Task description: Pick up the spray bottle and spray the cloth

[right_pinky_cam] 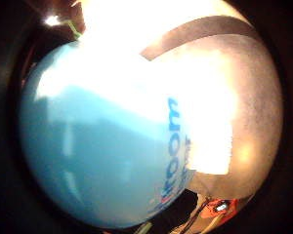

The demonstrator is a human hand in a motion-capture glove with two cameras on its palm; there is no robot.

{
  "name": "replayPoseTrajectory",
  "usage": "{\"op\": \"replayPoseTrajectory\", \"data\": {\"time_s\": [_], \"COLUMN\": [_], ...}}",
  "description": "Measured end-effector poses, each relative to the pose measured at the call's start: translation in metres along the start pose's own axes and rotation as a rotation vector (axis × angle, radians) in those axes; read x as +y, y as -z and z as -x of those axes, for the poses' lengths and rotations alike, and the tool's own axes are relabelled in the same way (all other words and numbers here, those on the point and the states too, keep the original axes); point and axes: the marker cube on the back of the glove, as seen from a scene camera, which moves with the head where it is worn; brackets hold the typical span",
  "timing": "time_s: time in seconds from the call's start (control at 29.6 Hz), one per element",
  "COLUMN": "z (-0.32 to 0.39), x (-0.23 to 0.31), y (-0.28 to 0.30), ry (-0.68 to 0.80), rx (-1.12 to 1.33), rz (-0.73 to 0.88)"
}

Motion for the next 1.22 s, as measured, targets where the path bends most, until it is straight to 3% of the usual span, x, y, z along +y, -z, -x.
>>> {"op": "replayPoseTrajectory", "data": {"time_s": [0.2,0.61,0.74,0.88,1.05,1.22], "z": [-0.012,-0.103,-0.134,-0.126,-0.155,-0.144], "x": [-0.012,-0.012,-0.003,-0.005,0.003,0.0], "y": [-0.001,-0.012,-0.007,-0.012,-0.005,-0.003], "ry": [-0.152,-0.955,-1.131,-1.141,-1.149,-1.036], "rx": [0.097,0.383,0.483,0.563,0.507,0.408], "rz": [0.039,0.562,0.656,0.729,0.695,0.642]}}
